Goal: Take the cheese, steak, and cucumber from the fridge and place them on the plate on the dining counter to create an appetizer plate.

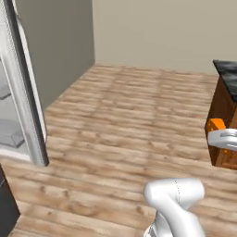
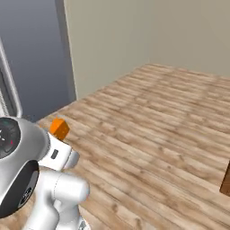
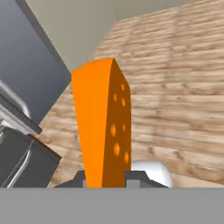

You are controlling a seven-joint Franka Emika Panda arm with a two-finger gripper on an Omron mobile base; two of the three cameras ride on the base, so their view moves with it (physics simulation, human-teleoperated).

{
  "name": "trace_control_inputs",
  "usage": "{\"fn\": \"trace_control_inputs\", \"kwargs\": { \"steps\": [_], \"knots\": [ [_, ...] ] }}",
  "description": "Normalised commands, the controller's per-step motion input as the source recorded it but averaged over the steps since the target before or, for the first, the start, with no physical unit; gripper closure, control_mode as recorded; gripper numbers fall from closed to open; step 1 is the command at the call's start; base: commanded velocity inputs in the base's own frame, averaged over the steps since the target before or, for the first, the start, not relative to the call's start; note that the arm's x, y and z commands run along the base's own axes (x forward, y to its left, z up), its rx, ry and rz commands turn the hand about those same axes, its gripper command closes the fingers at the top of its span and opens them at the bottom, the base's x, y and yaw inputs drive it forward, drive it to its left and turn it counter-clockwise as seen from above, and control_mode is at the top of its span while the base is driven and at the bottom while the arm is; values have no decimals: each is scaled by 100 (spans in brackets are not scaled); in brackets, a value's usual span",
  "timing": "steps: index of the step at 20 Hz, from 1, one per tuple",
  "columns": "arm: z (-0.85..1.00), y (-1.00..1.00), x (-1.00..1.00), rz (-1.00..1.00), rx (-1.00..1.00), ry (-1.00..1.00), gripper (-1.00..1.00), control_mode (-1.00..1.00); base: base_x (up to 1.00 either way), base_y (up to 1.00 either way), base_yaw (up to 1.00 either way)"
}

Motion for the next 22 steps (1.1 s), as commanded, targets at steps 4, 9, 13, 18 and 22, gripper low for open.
{"fn": "trace_control_inputs", "kwargs": {
  "steps": [4, 9, 13, 18, 22],
  "knots": [
    [0, 0, 0, 0, 0, 0, 100, 100, -41, 14, -75],
    [0, 0, 0, 0, 0, 0, 100, 100, -56, 12, -67],
    [0, 0, 0, 0, 0, 0, 100, 100, -29, 0, -65],
    [0, 0, 0, 0, 0, 0, 100, 100, 9, 13, -57],
    [0, 0, 0, 0, 0, 0, 100, 100, 58, 54, -36]
  ]
}}
